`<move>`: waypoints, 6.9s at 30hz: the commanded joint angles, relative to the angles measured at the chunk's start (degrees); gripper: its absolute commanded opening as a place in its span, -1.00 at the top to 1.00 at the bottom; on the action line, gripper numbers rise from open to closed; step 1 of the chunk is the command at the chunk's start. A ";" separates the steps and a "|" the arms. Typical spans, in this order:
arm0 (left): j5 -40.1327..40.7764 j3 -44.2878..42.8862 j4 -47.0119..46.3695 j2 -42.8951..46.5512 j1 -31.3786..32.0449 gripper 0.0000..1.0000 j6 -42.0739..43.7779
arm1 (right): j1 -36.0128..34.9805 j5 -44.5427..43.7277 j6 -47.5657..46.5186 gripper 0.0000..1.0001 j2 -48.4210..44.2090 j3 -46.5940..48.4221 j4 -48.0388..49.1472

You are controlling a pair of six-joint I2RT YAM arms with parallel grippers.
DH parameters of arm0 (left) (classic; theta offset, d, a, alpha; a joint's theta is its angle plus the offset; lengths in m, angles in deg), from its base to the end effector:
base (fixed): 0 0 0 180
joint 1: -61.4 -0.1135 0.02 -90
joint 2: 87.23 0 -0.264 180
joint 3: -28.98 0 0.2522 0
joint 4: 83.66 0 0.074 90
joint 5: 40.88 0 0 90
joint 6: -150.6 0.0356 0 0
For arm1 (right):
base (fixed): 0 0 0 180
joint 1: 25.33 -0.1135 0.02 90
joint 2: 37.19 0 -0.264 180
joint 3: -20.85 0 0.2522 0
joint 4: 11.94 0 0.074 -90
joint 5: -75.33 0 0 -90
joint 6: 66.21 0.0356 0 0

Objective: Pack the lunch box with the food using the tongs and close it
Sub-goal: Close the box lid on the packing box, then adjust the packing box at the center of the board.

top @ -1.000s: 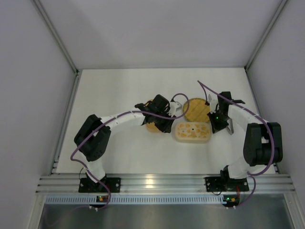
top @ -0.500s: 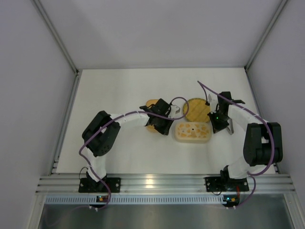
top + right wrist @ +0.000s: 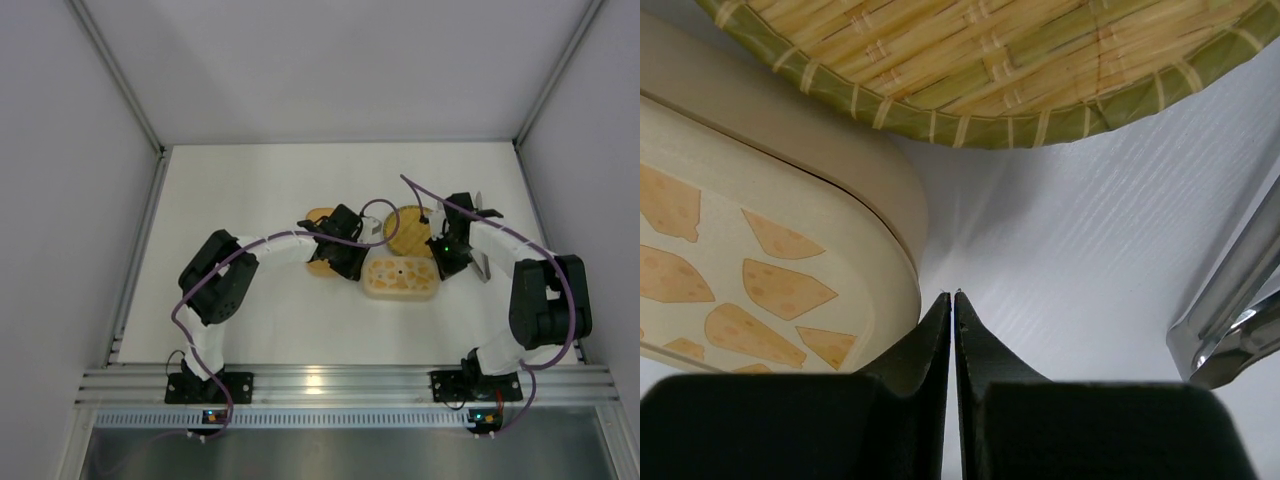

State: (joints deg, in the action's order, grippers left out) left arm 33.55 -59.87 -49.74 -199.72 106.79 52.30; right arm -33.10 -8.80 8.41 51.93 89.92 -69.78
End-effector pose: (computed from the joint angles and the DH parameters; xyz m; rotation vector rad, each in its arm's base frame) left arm 0.2812 -0.2987 0.1649 0.9521 2.5035 -0.6780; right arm 0.2728 0.0409 0.1840 -0.6017 2.8587 0.1289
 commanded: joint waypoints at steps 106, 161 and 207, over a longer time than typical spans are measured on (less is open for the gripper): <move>-6.58 7.50 -15.24 -0.10 5.33 0.53 33.70 | 0.56 22.17 -16.88 0.82 6.41 0.32 -1.10; -11.76 -8.76 13.67 17.04 -26.58 -0.96 20.33 | 0.39 15.24 -9.15 0.62 8.26 15.36 2.68; -12.90 -35.80 16.13 -12.30 -31.50 -0.96 27.98 | -18.06 23.22 -25.76 0.83 -10.55 -5.83 -7.17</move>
State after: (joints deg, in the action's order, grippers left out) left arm 24.33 -90.07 -36.76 -208.60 75.58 77.48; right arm -48.58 11.25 -18.13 42.77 83.67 -76.31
